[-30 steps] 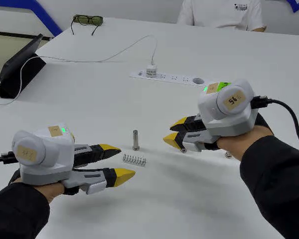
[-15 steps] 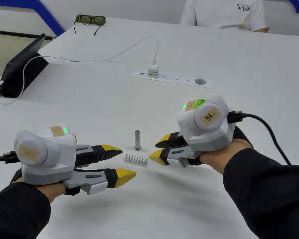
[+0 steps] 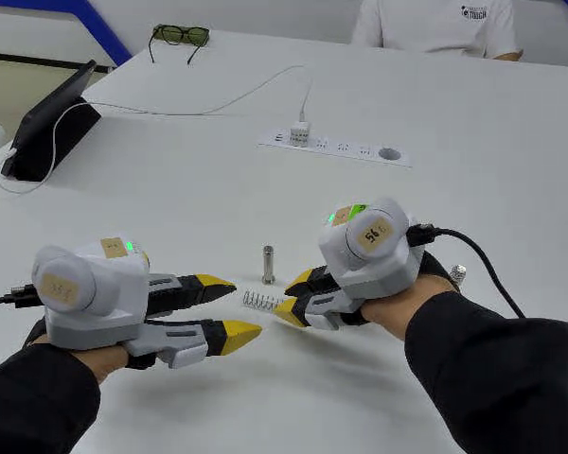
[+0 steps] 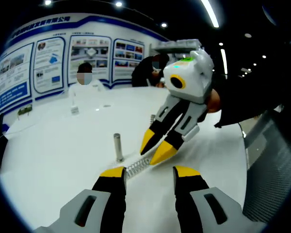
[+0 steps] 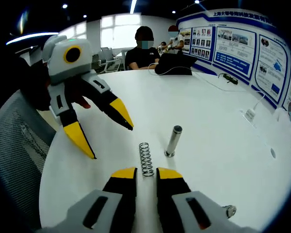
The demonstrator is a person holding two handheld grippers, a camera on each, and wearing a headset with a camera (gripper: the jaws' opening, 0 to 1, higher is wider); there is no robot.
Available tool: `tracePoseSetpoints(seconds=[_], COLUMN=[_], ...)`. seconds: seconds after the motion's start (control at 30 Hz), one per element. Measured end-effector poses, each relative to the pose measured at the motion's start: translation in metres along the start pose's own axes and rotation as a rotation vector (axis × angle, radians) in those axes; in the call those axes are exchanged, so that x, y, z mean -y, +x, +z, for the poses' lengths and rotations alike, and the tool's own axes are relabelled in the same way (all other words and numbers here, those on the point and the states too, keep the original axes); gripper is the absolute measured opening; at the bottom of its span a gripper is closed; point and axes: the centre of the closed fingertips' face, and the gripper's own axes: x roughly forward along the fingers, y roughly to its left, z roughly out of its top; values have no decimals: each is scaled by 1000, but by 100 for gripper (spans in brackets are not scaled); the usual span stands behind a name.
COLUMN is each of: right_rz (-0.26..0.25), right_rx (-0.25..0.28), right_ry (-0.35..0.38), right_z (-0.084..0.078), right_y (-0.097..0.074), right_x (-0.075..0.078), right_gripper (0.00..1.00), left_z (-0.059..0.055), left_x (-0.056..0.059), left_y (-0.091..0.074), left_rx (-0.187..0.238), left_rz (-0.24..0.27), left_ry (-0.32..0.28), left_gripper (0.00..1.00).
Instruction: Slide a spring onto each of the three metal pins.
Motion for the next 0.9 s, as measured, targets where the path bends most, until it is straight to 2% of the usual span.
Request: tracePoseSetpoints(seconds=[0.5,0.7,0.9], right_rz=[7,8,23], right_rx=[-21,-32,-31], right_ry=[11,0,-1], right_z=[-8,-8,-6], right_y=[11,8,-3], right_x=[-3,-4,-8], right_gripper=[12,12,12], left_z=[-1,-1,-1], left_x=[1,0,1], left_y=[-2,-3,-1], left_rx=[-3,-3,-8], left_rz=[4,5,-1], left_ry=[-3,-1,8], left_gripper=[39,39,39])
